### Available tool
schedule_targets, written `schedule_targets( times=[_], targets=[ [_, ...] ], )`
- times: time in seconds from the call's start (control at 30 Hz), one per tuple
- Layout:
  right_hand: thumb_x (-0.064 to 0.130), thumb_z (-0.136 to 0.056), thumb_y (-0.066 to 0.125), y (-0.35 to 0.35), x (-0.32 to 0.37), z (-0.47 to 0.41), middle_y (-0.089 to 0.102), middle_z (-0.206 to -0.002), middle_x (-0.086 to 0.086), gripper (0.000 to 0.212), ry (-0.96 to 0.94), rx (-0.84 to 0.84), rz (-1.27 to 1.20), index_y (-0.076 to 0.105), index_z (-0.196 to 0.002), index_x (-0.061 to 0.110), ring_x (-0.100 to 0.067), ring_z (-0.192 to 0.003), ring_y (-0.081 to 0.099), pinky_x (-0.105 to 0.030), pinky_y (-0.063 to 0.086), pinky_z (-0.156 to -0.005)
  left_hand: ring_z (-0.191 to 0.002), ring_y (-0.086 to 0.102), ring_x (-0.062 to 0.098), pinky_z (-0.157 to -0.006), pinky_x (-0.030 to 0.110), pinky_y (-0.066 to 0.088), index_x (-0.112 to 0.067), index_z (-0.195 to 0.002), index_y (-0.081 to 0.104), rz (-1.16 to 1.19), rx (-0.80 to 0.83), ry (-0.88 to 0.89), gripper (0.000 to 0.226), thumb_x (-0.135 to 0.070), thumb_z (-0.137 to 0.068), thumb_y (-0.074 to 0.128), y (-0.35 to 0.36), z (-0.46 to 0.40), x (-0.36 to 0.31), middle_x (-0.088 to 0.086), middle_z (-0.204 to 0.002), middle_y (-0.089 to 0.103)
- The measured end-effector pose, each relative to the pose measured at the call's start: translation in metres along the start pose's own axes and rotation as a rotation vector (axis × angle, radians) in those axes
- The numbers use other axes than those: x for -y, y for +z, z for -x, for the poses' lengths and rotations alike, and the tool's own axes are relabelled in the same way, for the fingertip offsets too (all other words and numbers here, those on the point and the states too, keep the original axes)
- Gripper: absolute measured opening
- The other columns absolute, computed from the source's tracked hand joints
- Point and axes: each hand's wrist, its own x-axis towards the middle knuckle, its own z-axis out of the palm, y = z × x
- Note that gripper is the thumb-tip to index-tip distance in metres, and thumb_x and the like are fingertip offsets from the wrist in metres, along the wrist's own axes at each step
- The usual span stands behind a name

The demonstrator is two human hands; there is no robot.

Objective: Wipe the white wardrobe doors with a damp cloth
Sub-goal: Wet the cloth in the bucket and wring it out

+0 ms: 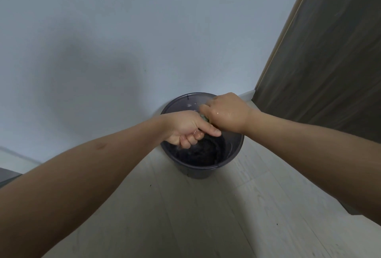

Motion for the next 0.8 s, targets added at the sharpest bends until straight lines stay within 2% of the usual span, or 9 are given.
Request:
schedule_targets(
  times=[0.1,0.2,0.27,0.33,0.43,0.5,0.6,0.73,0.8],
  targets=[
    [0.010,-0.074,0.073,0.001,-0.002,-0.004,0.053,-0.052,-0.008,0.018,0.054,0.053,0.040,0.055,-0.071,0.007,-0.030,-0.040,0.049,-0.023,0.024,-0.044,-0.046,0.018,0.011,-0.047,0.022,0.010,-0.022,-0.063,0.045,-0.153,-0.152,0.021,0.042,-0.027,-0.080,0.083,0.003,-0.003,-0.005,-0.002,-0.055,0.030],
    [0.024,-0.083,0.065,-0.007,0.000,-0.009,0.056,-0.062,-0.006,0.013,0.128,0.160,0.079,0.055,-0.078,0.016,-0.032,-0.056,0.054,-0.030,0.030,-0.052,-0.040,0.029,0.018,-0.043,0.022,0.021,-0.014,-0.066,0.052,-0.355,-0.356,0.108,0.034,-0.025,-0.076,0.083,0.006,-0.009,-0.011,0.001,-0.050,0.037],
    [0.027,-0.085,0.059,-0.011,0.003,-0.013,0.043,-0.061,0.002,0.011,0.159,0.239,0.107,0.051,-0.079,0.023,-0.030,-0.064,0.051,-0.031,0.036,-0.058,-0.045,0.042,0.022,-0.044,0.025,0.030,-0.010,-0.067,0.059,-0.642,-0.512,0.144,0.022,-0.020,-0.080,0.073,0.007,-0.011,-0.015,0.005,-0.056,0.049],
    [0.025,-0.086,0.056,-0.013,0.006,-0.016,0.035,-0.060,0.005,0.012,0.197,0.268,0.079,0.048,-0.078,0.023,-0.027,-0.066,0.049,-0.032,0.038,-0.061,-0.053,0.048,0.021,-0.048,0.029,0.034,-0.009,-0.067,0.059,-0.923,-0.638,0.165,0.019,-0.012,-0.085,0.058,0.009,-0.011,-0.017,0.005,-0.065,0.056],
    [0.021,-0.083,0.056,-0.008,0.009,-0.018,0.041,-0.062,0.006,0.014,0.303,0.341,-0.081,0.047,-0.072,0.021,-0.025,-0.068,0.050,-0.032,0.040,-0.062,-0.059,0.051,0.018,-0.050,0.030,0.035,-0.016,-0.066,0.051,-1.047,-0.769,0.175,0.019,-0.011,-0.084,0.050,0.007,-0.016,-0.012,0.004,-0.073,0.058],
    [0.016,-0.080,0.055,-0.005,0.013,-0.017,0.047,-0.062,0.003,0.018,0.380,0.367,-0.215,0.048,-0.064,0.021,-0.025,-0.066,0.051,-0.032,0.043,-0.060,-0.070,0.056,0.023,-0.057,0.031,0.039,-0.015,-0.068,0.049,-1.110,-0.829,0.199,0.016,-0.014,-0.083,0.052,0.008,-0.017,-0.009,0.005,-0.077,0.058],
    [0.009,-0.077,0.052,-0.001,0.018,-0.014,0.053,-0.062,-0.003,0.018,0.470,0.346,-0.388,0.051,-0.060,0.014,-0.027,-0.064,0.053,-0.034,0.046,-0.057,-0.087,0.063,0.030,-0.064,0.034,0.044,-0.015,-0.083,0.061,-1.271,-0.875,0.248,0.007,-0.017,-0.085,0.054,0.008,-0.018,-0.007,0.010,-0.095,0.067],
    [0.001,-0.072,0.058,0.002,0.020,-0.013,0.045,-0.049,-0.005,0.029,0.565,0.326,-0.649,0.043,-0.049,0.010,-0.022,-0.051,0.037,-0.032,0.029,-0.048,-0.085,0.064,0.031,-0.063,0.035,0.043,-0.019,-0.078,0.052,-1.439,-0.869,0.320,0.009,-0.020,-0.087,0.053,0.001,-0.018,-0.005,0.009,-0.093,0.068],
    [-0.001,-0.066,0.062,0.002,0.018,-0.012,0.036,-0.043,0.000,0.037,0.604,0.319,-0.783,0.038,-0.042,0.014,-0.019,-0.050,0.029,-0.032,0.023,-0.048,-0.086,0.066,0.031,-0.061,0.036,0.041,-0.017,-0.086,0.062,-1.494,-0.866,0.319,0.011,-0.023,-0.089,0.052,0.001,-0.018,-0.006,0.008,-0.092,0.068]
  ],
)
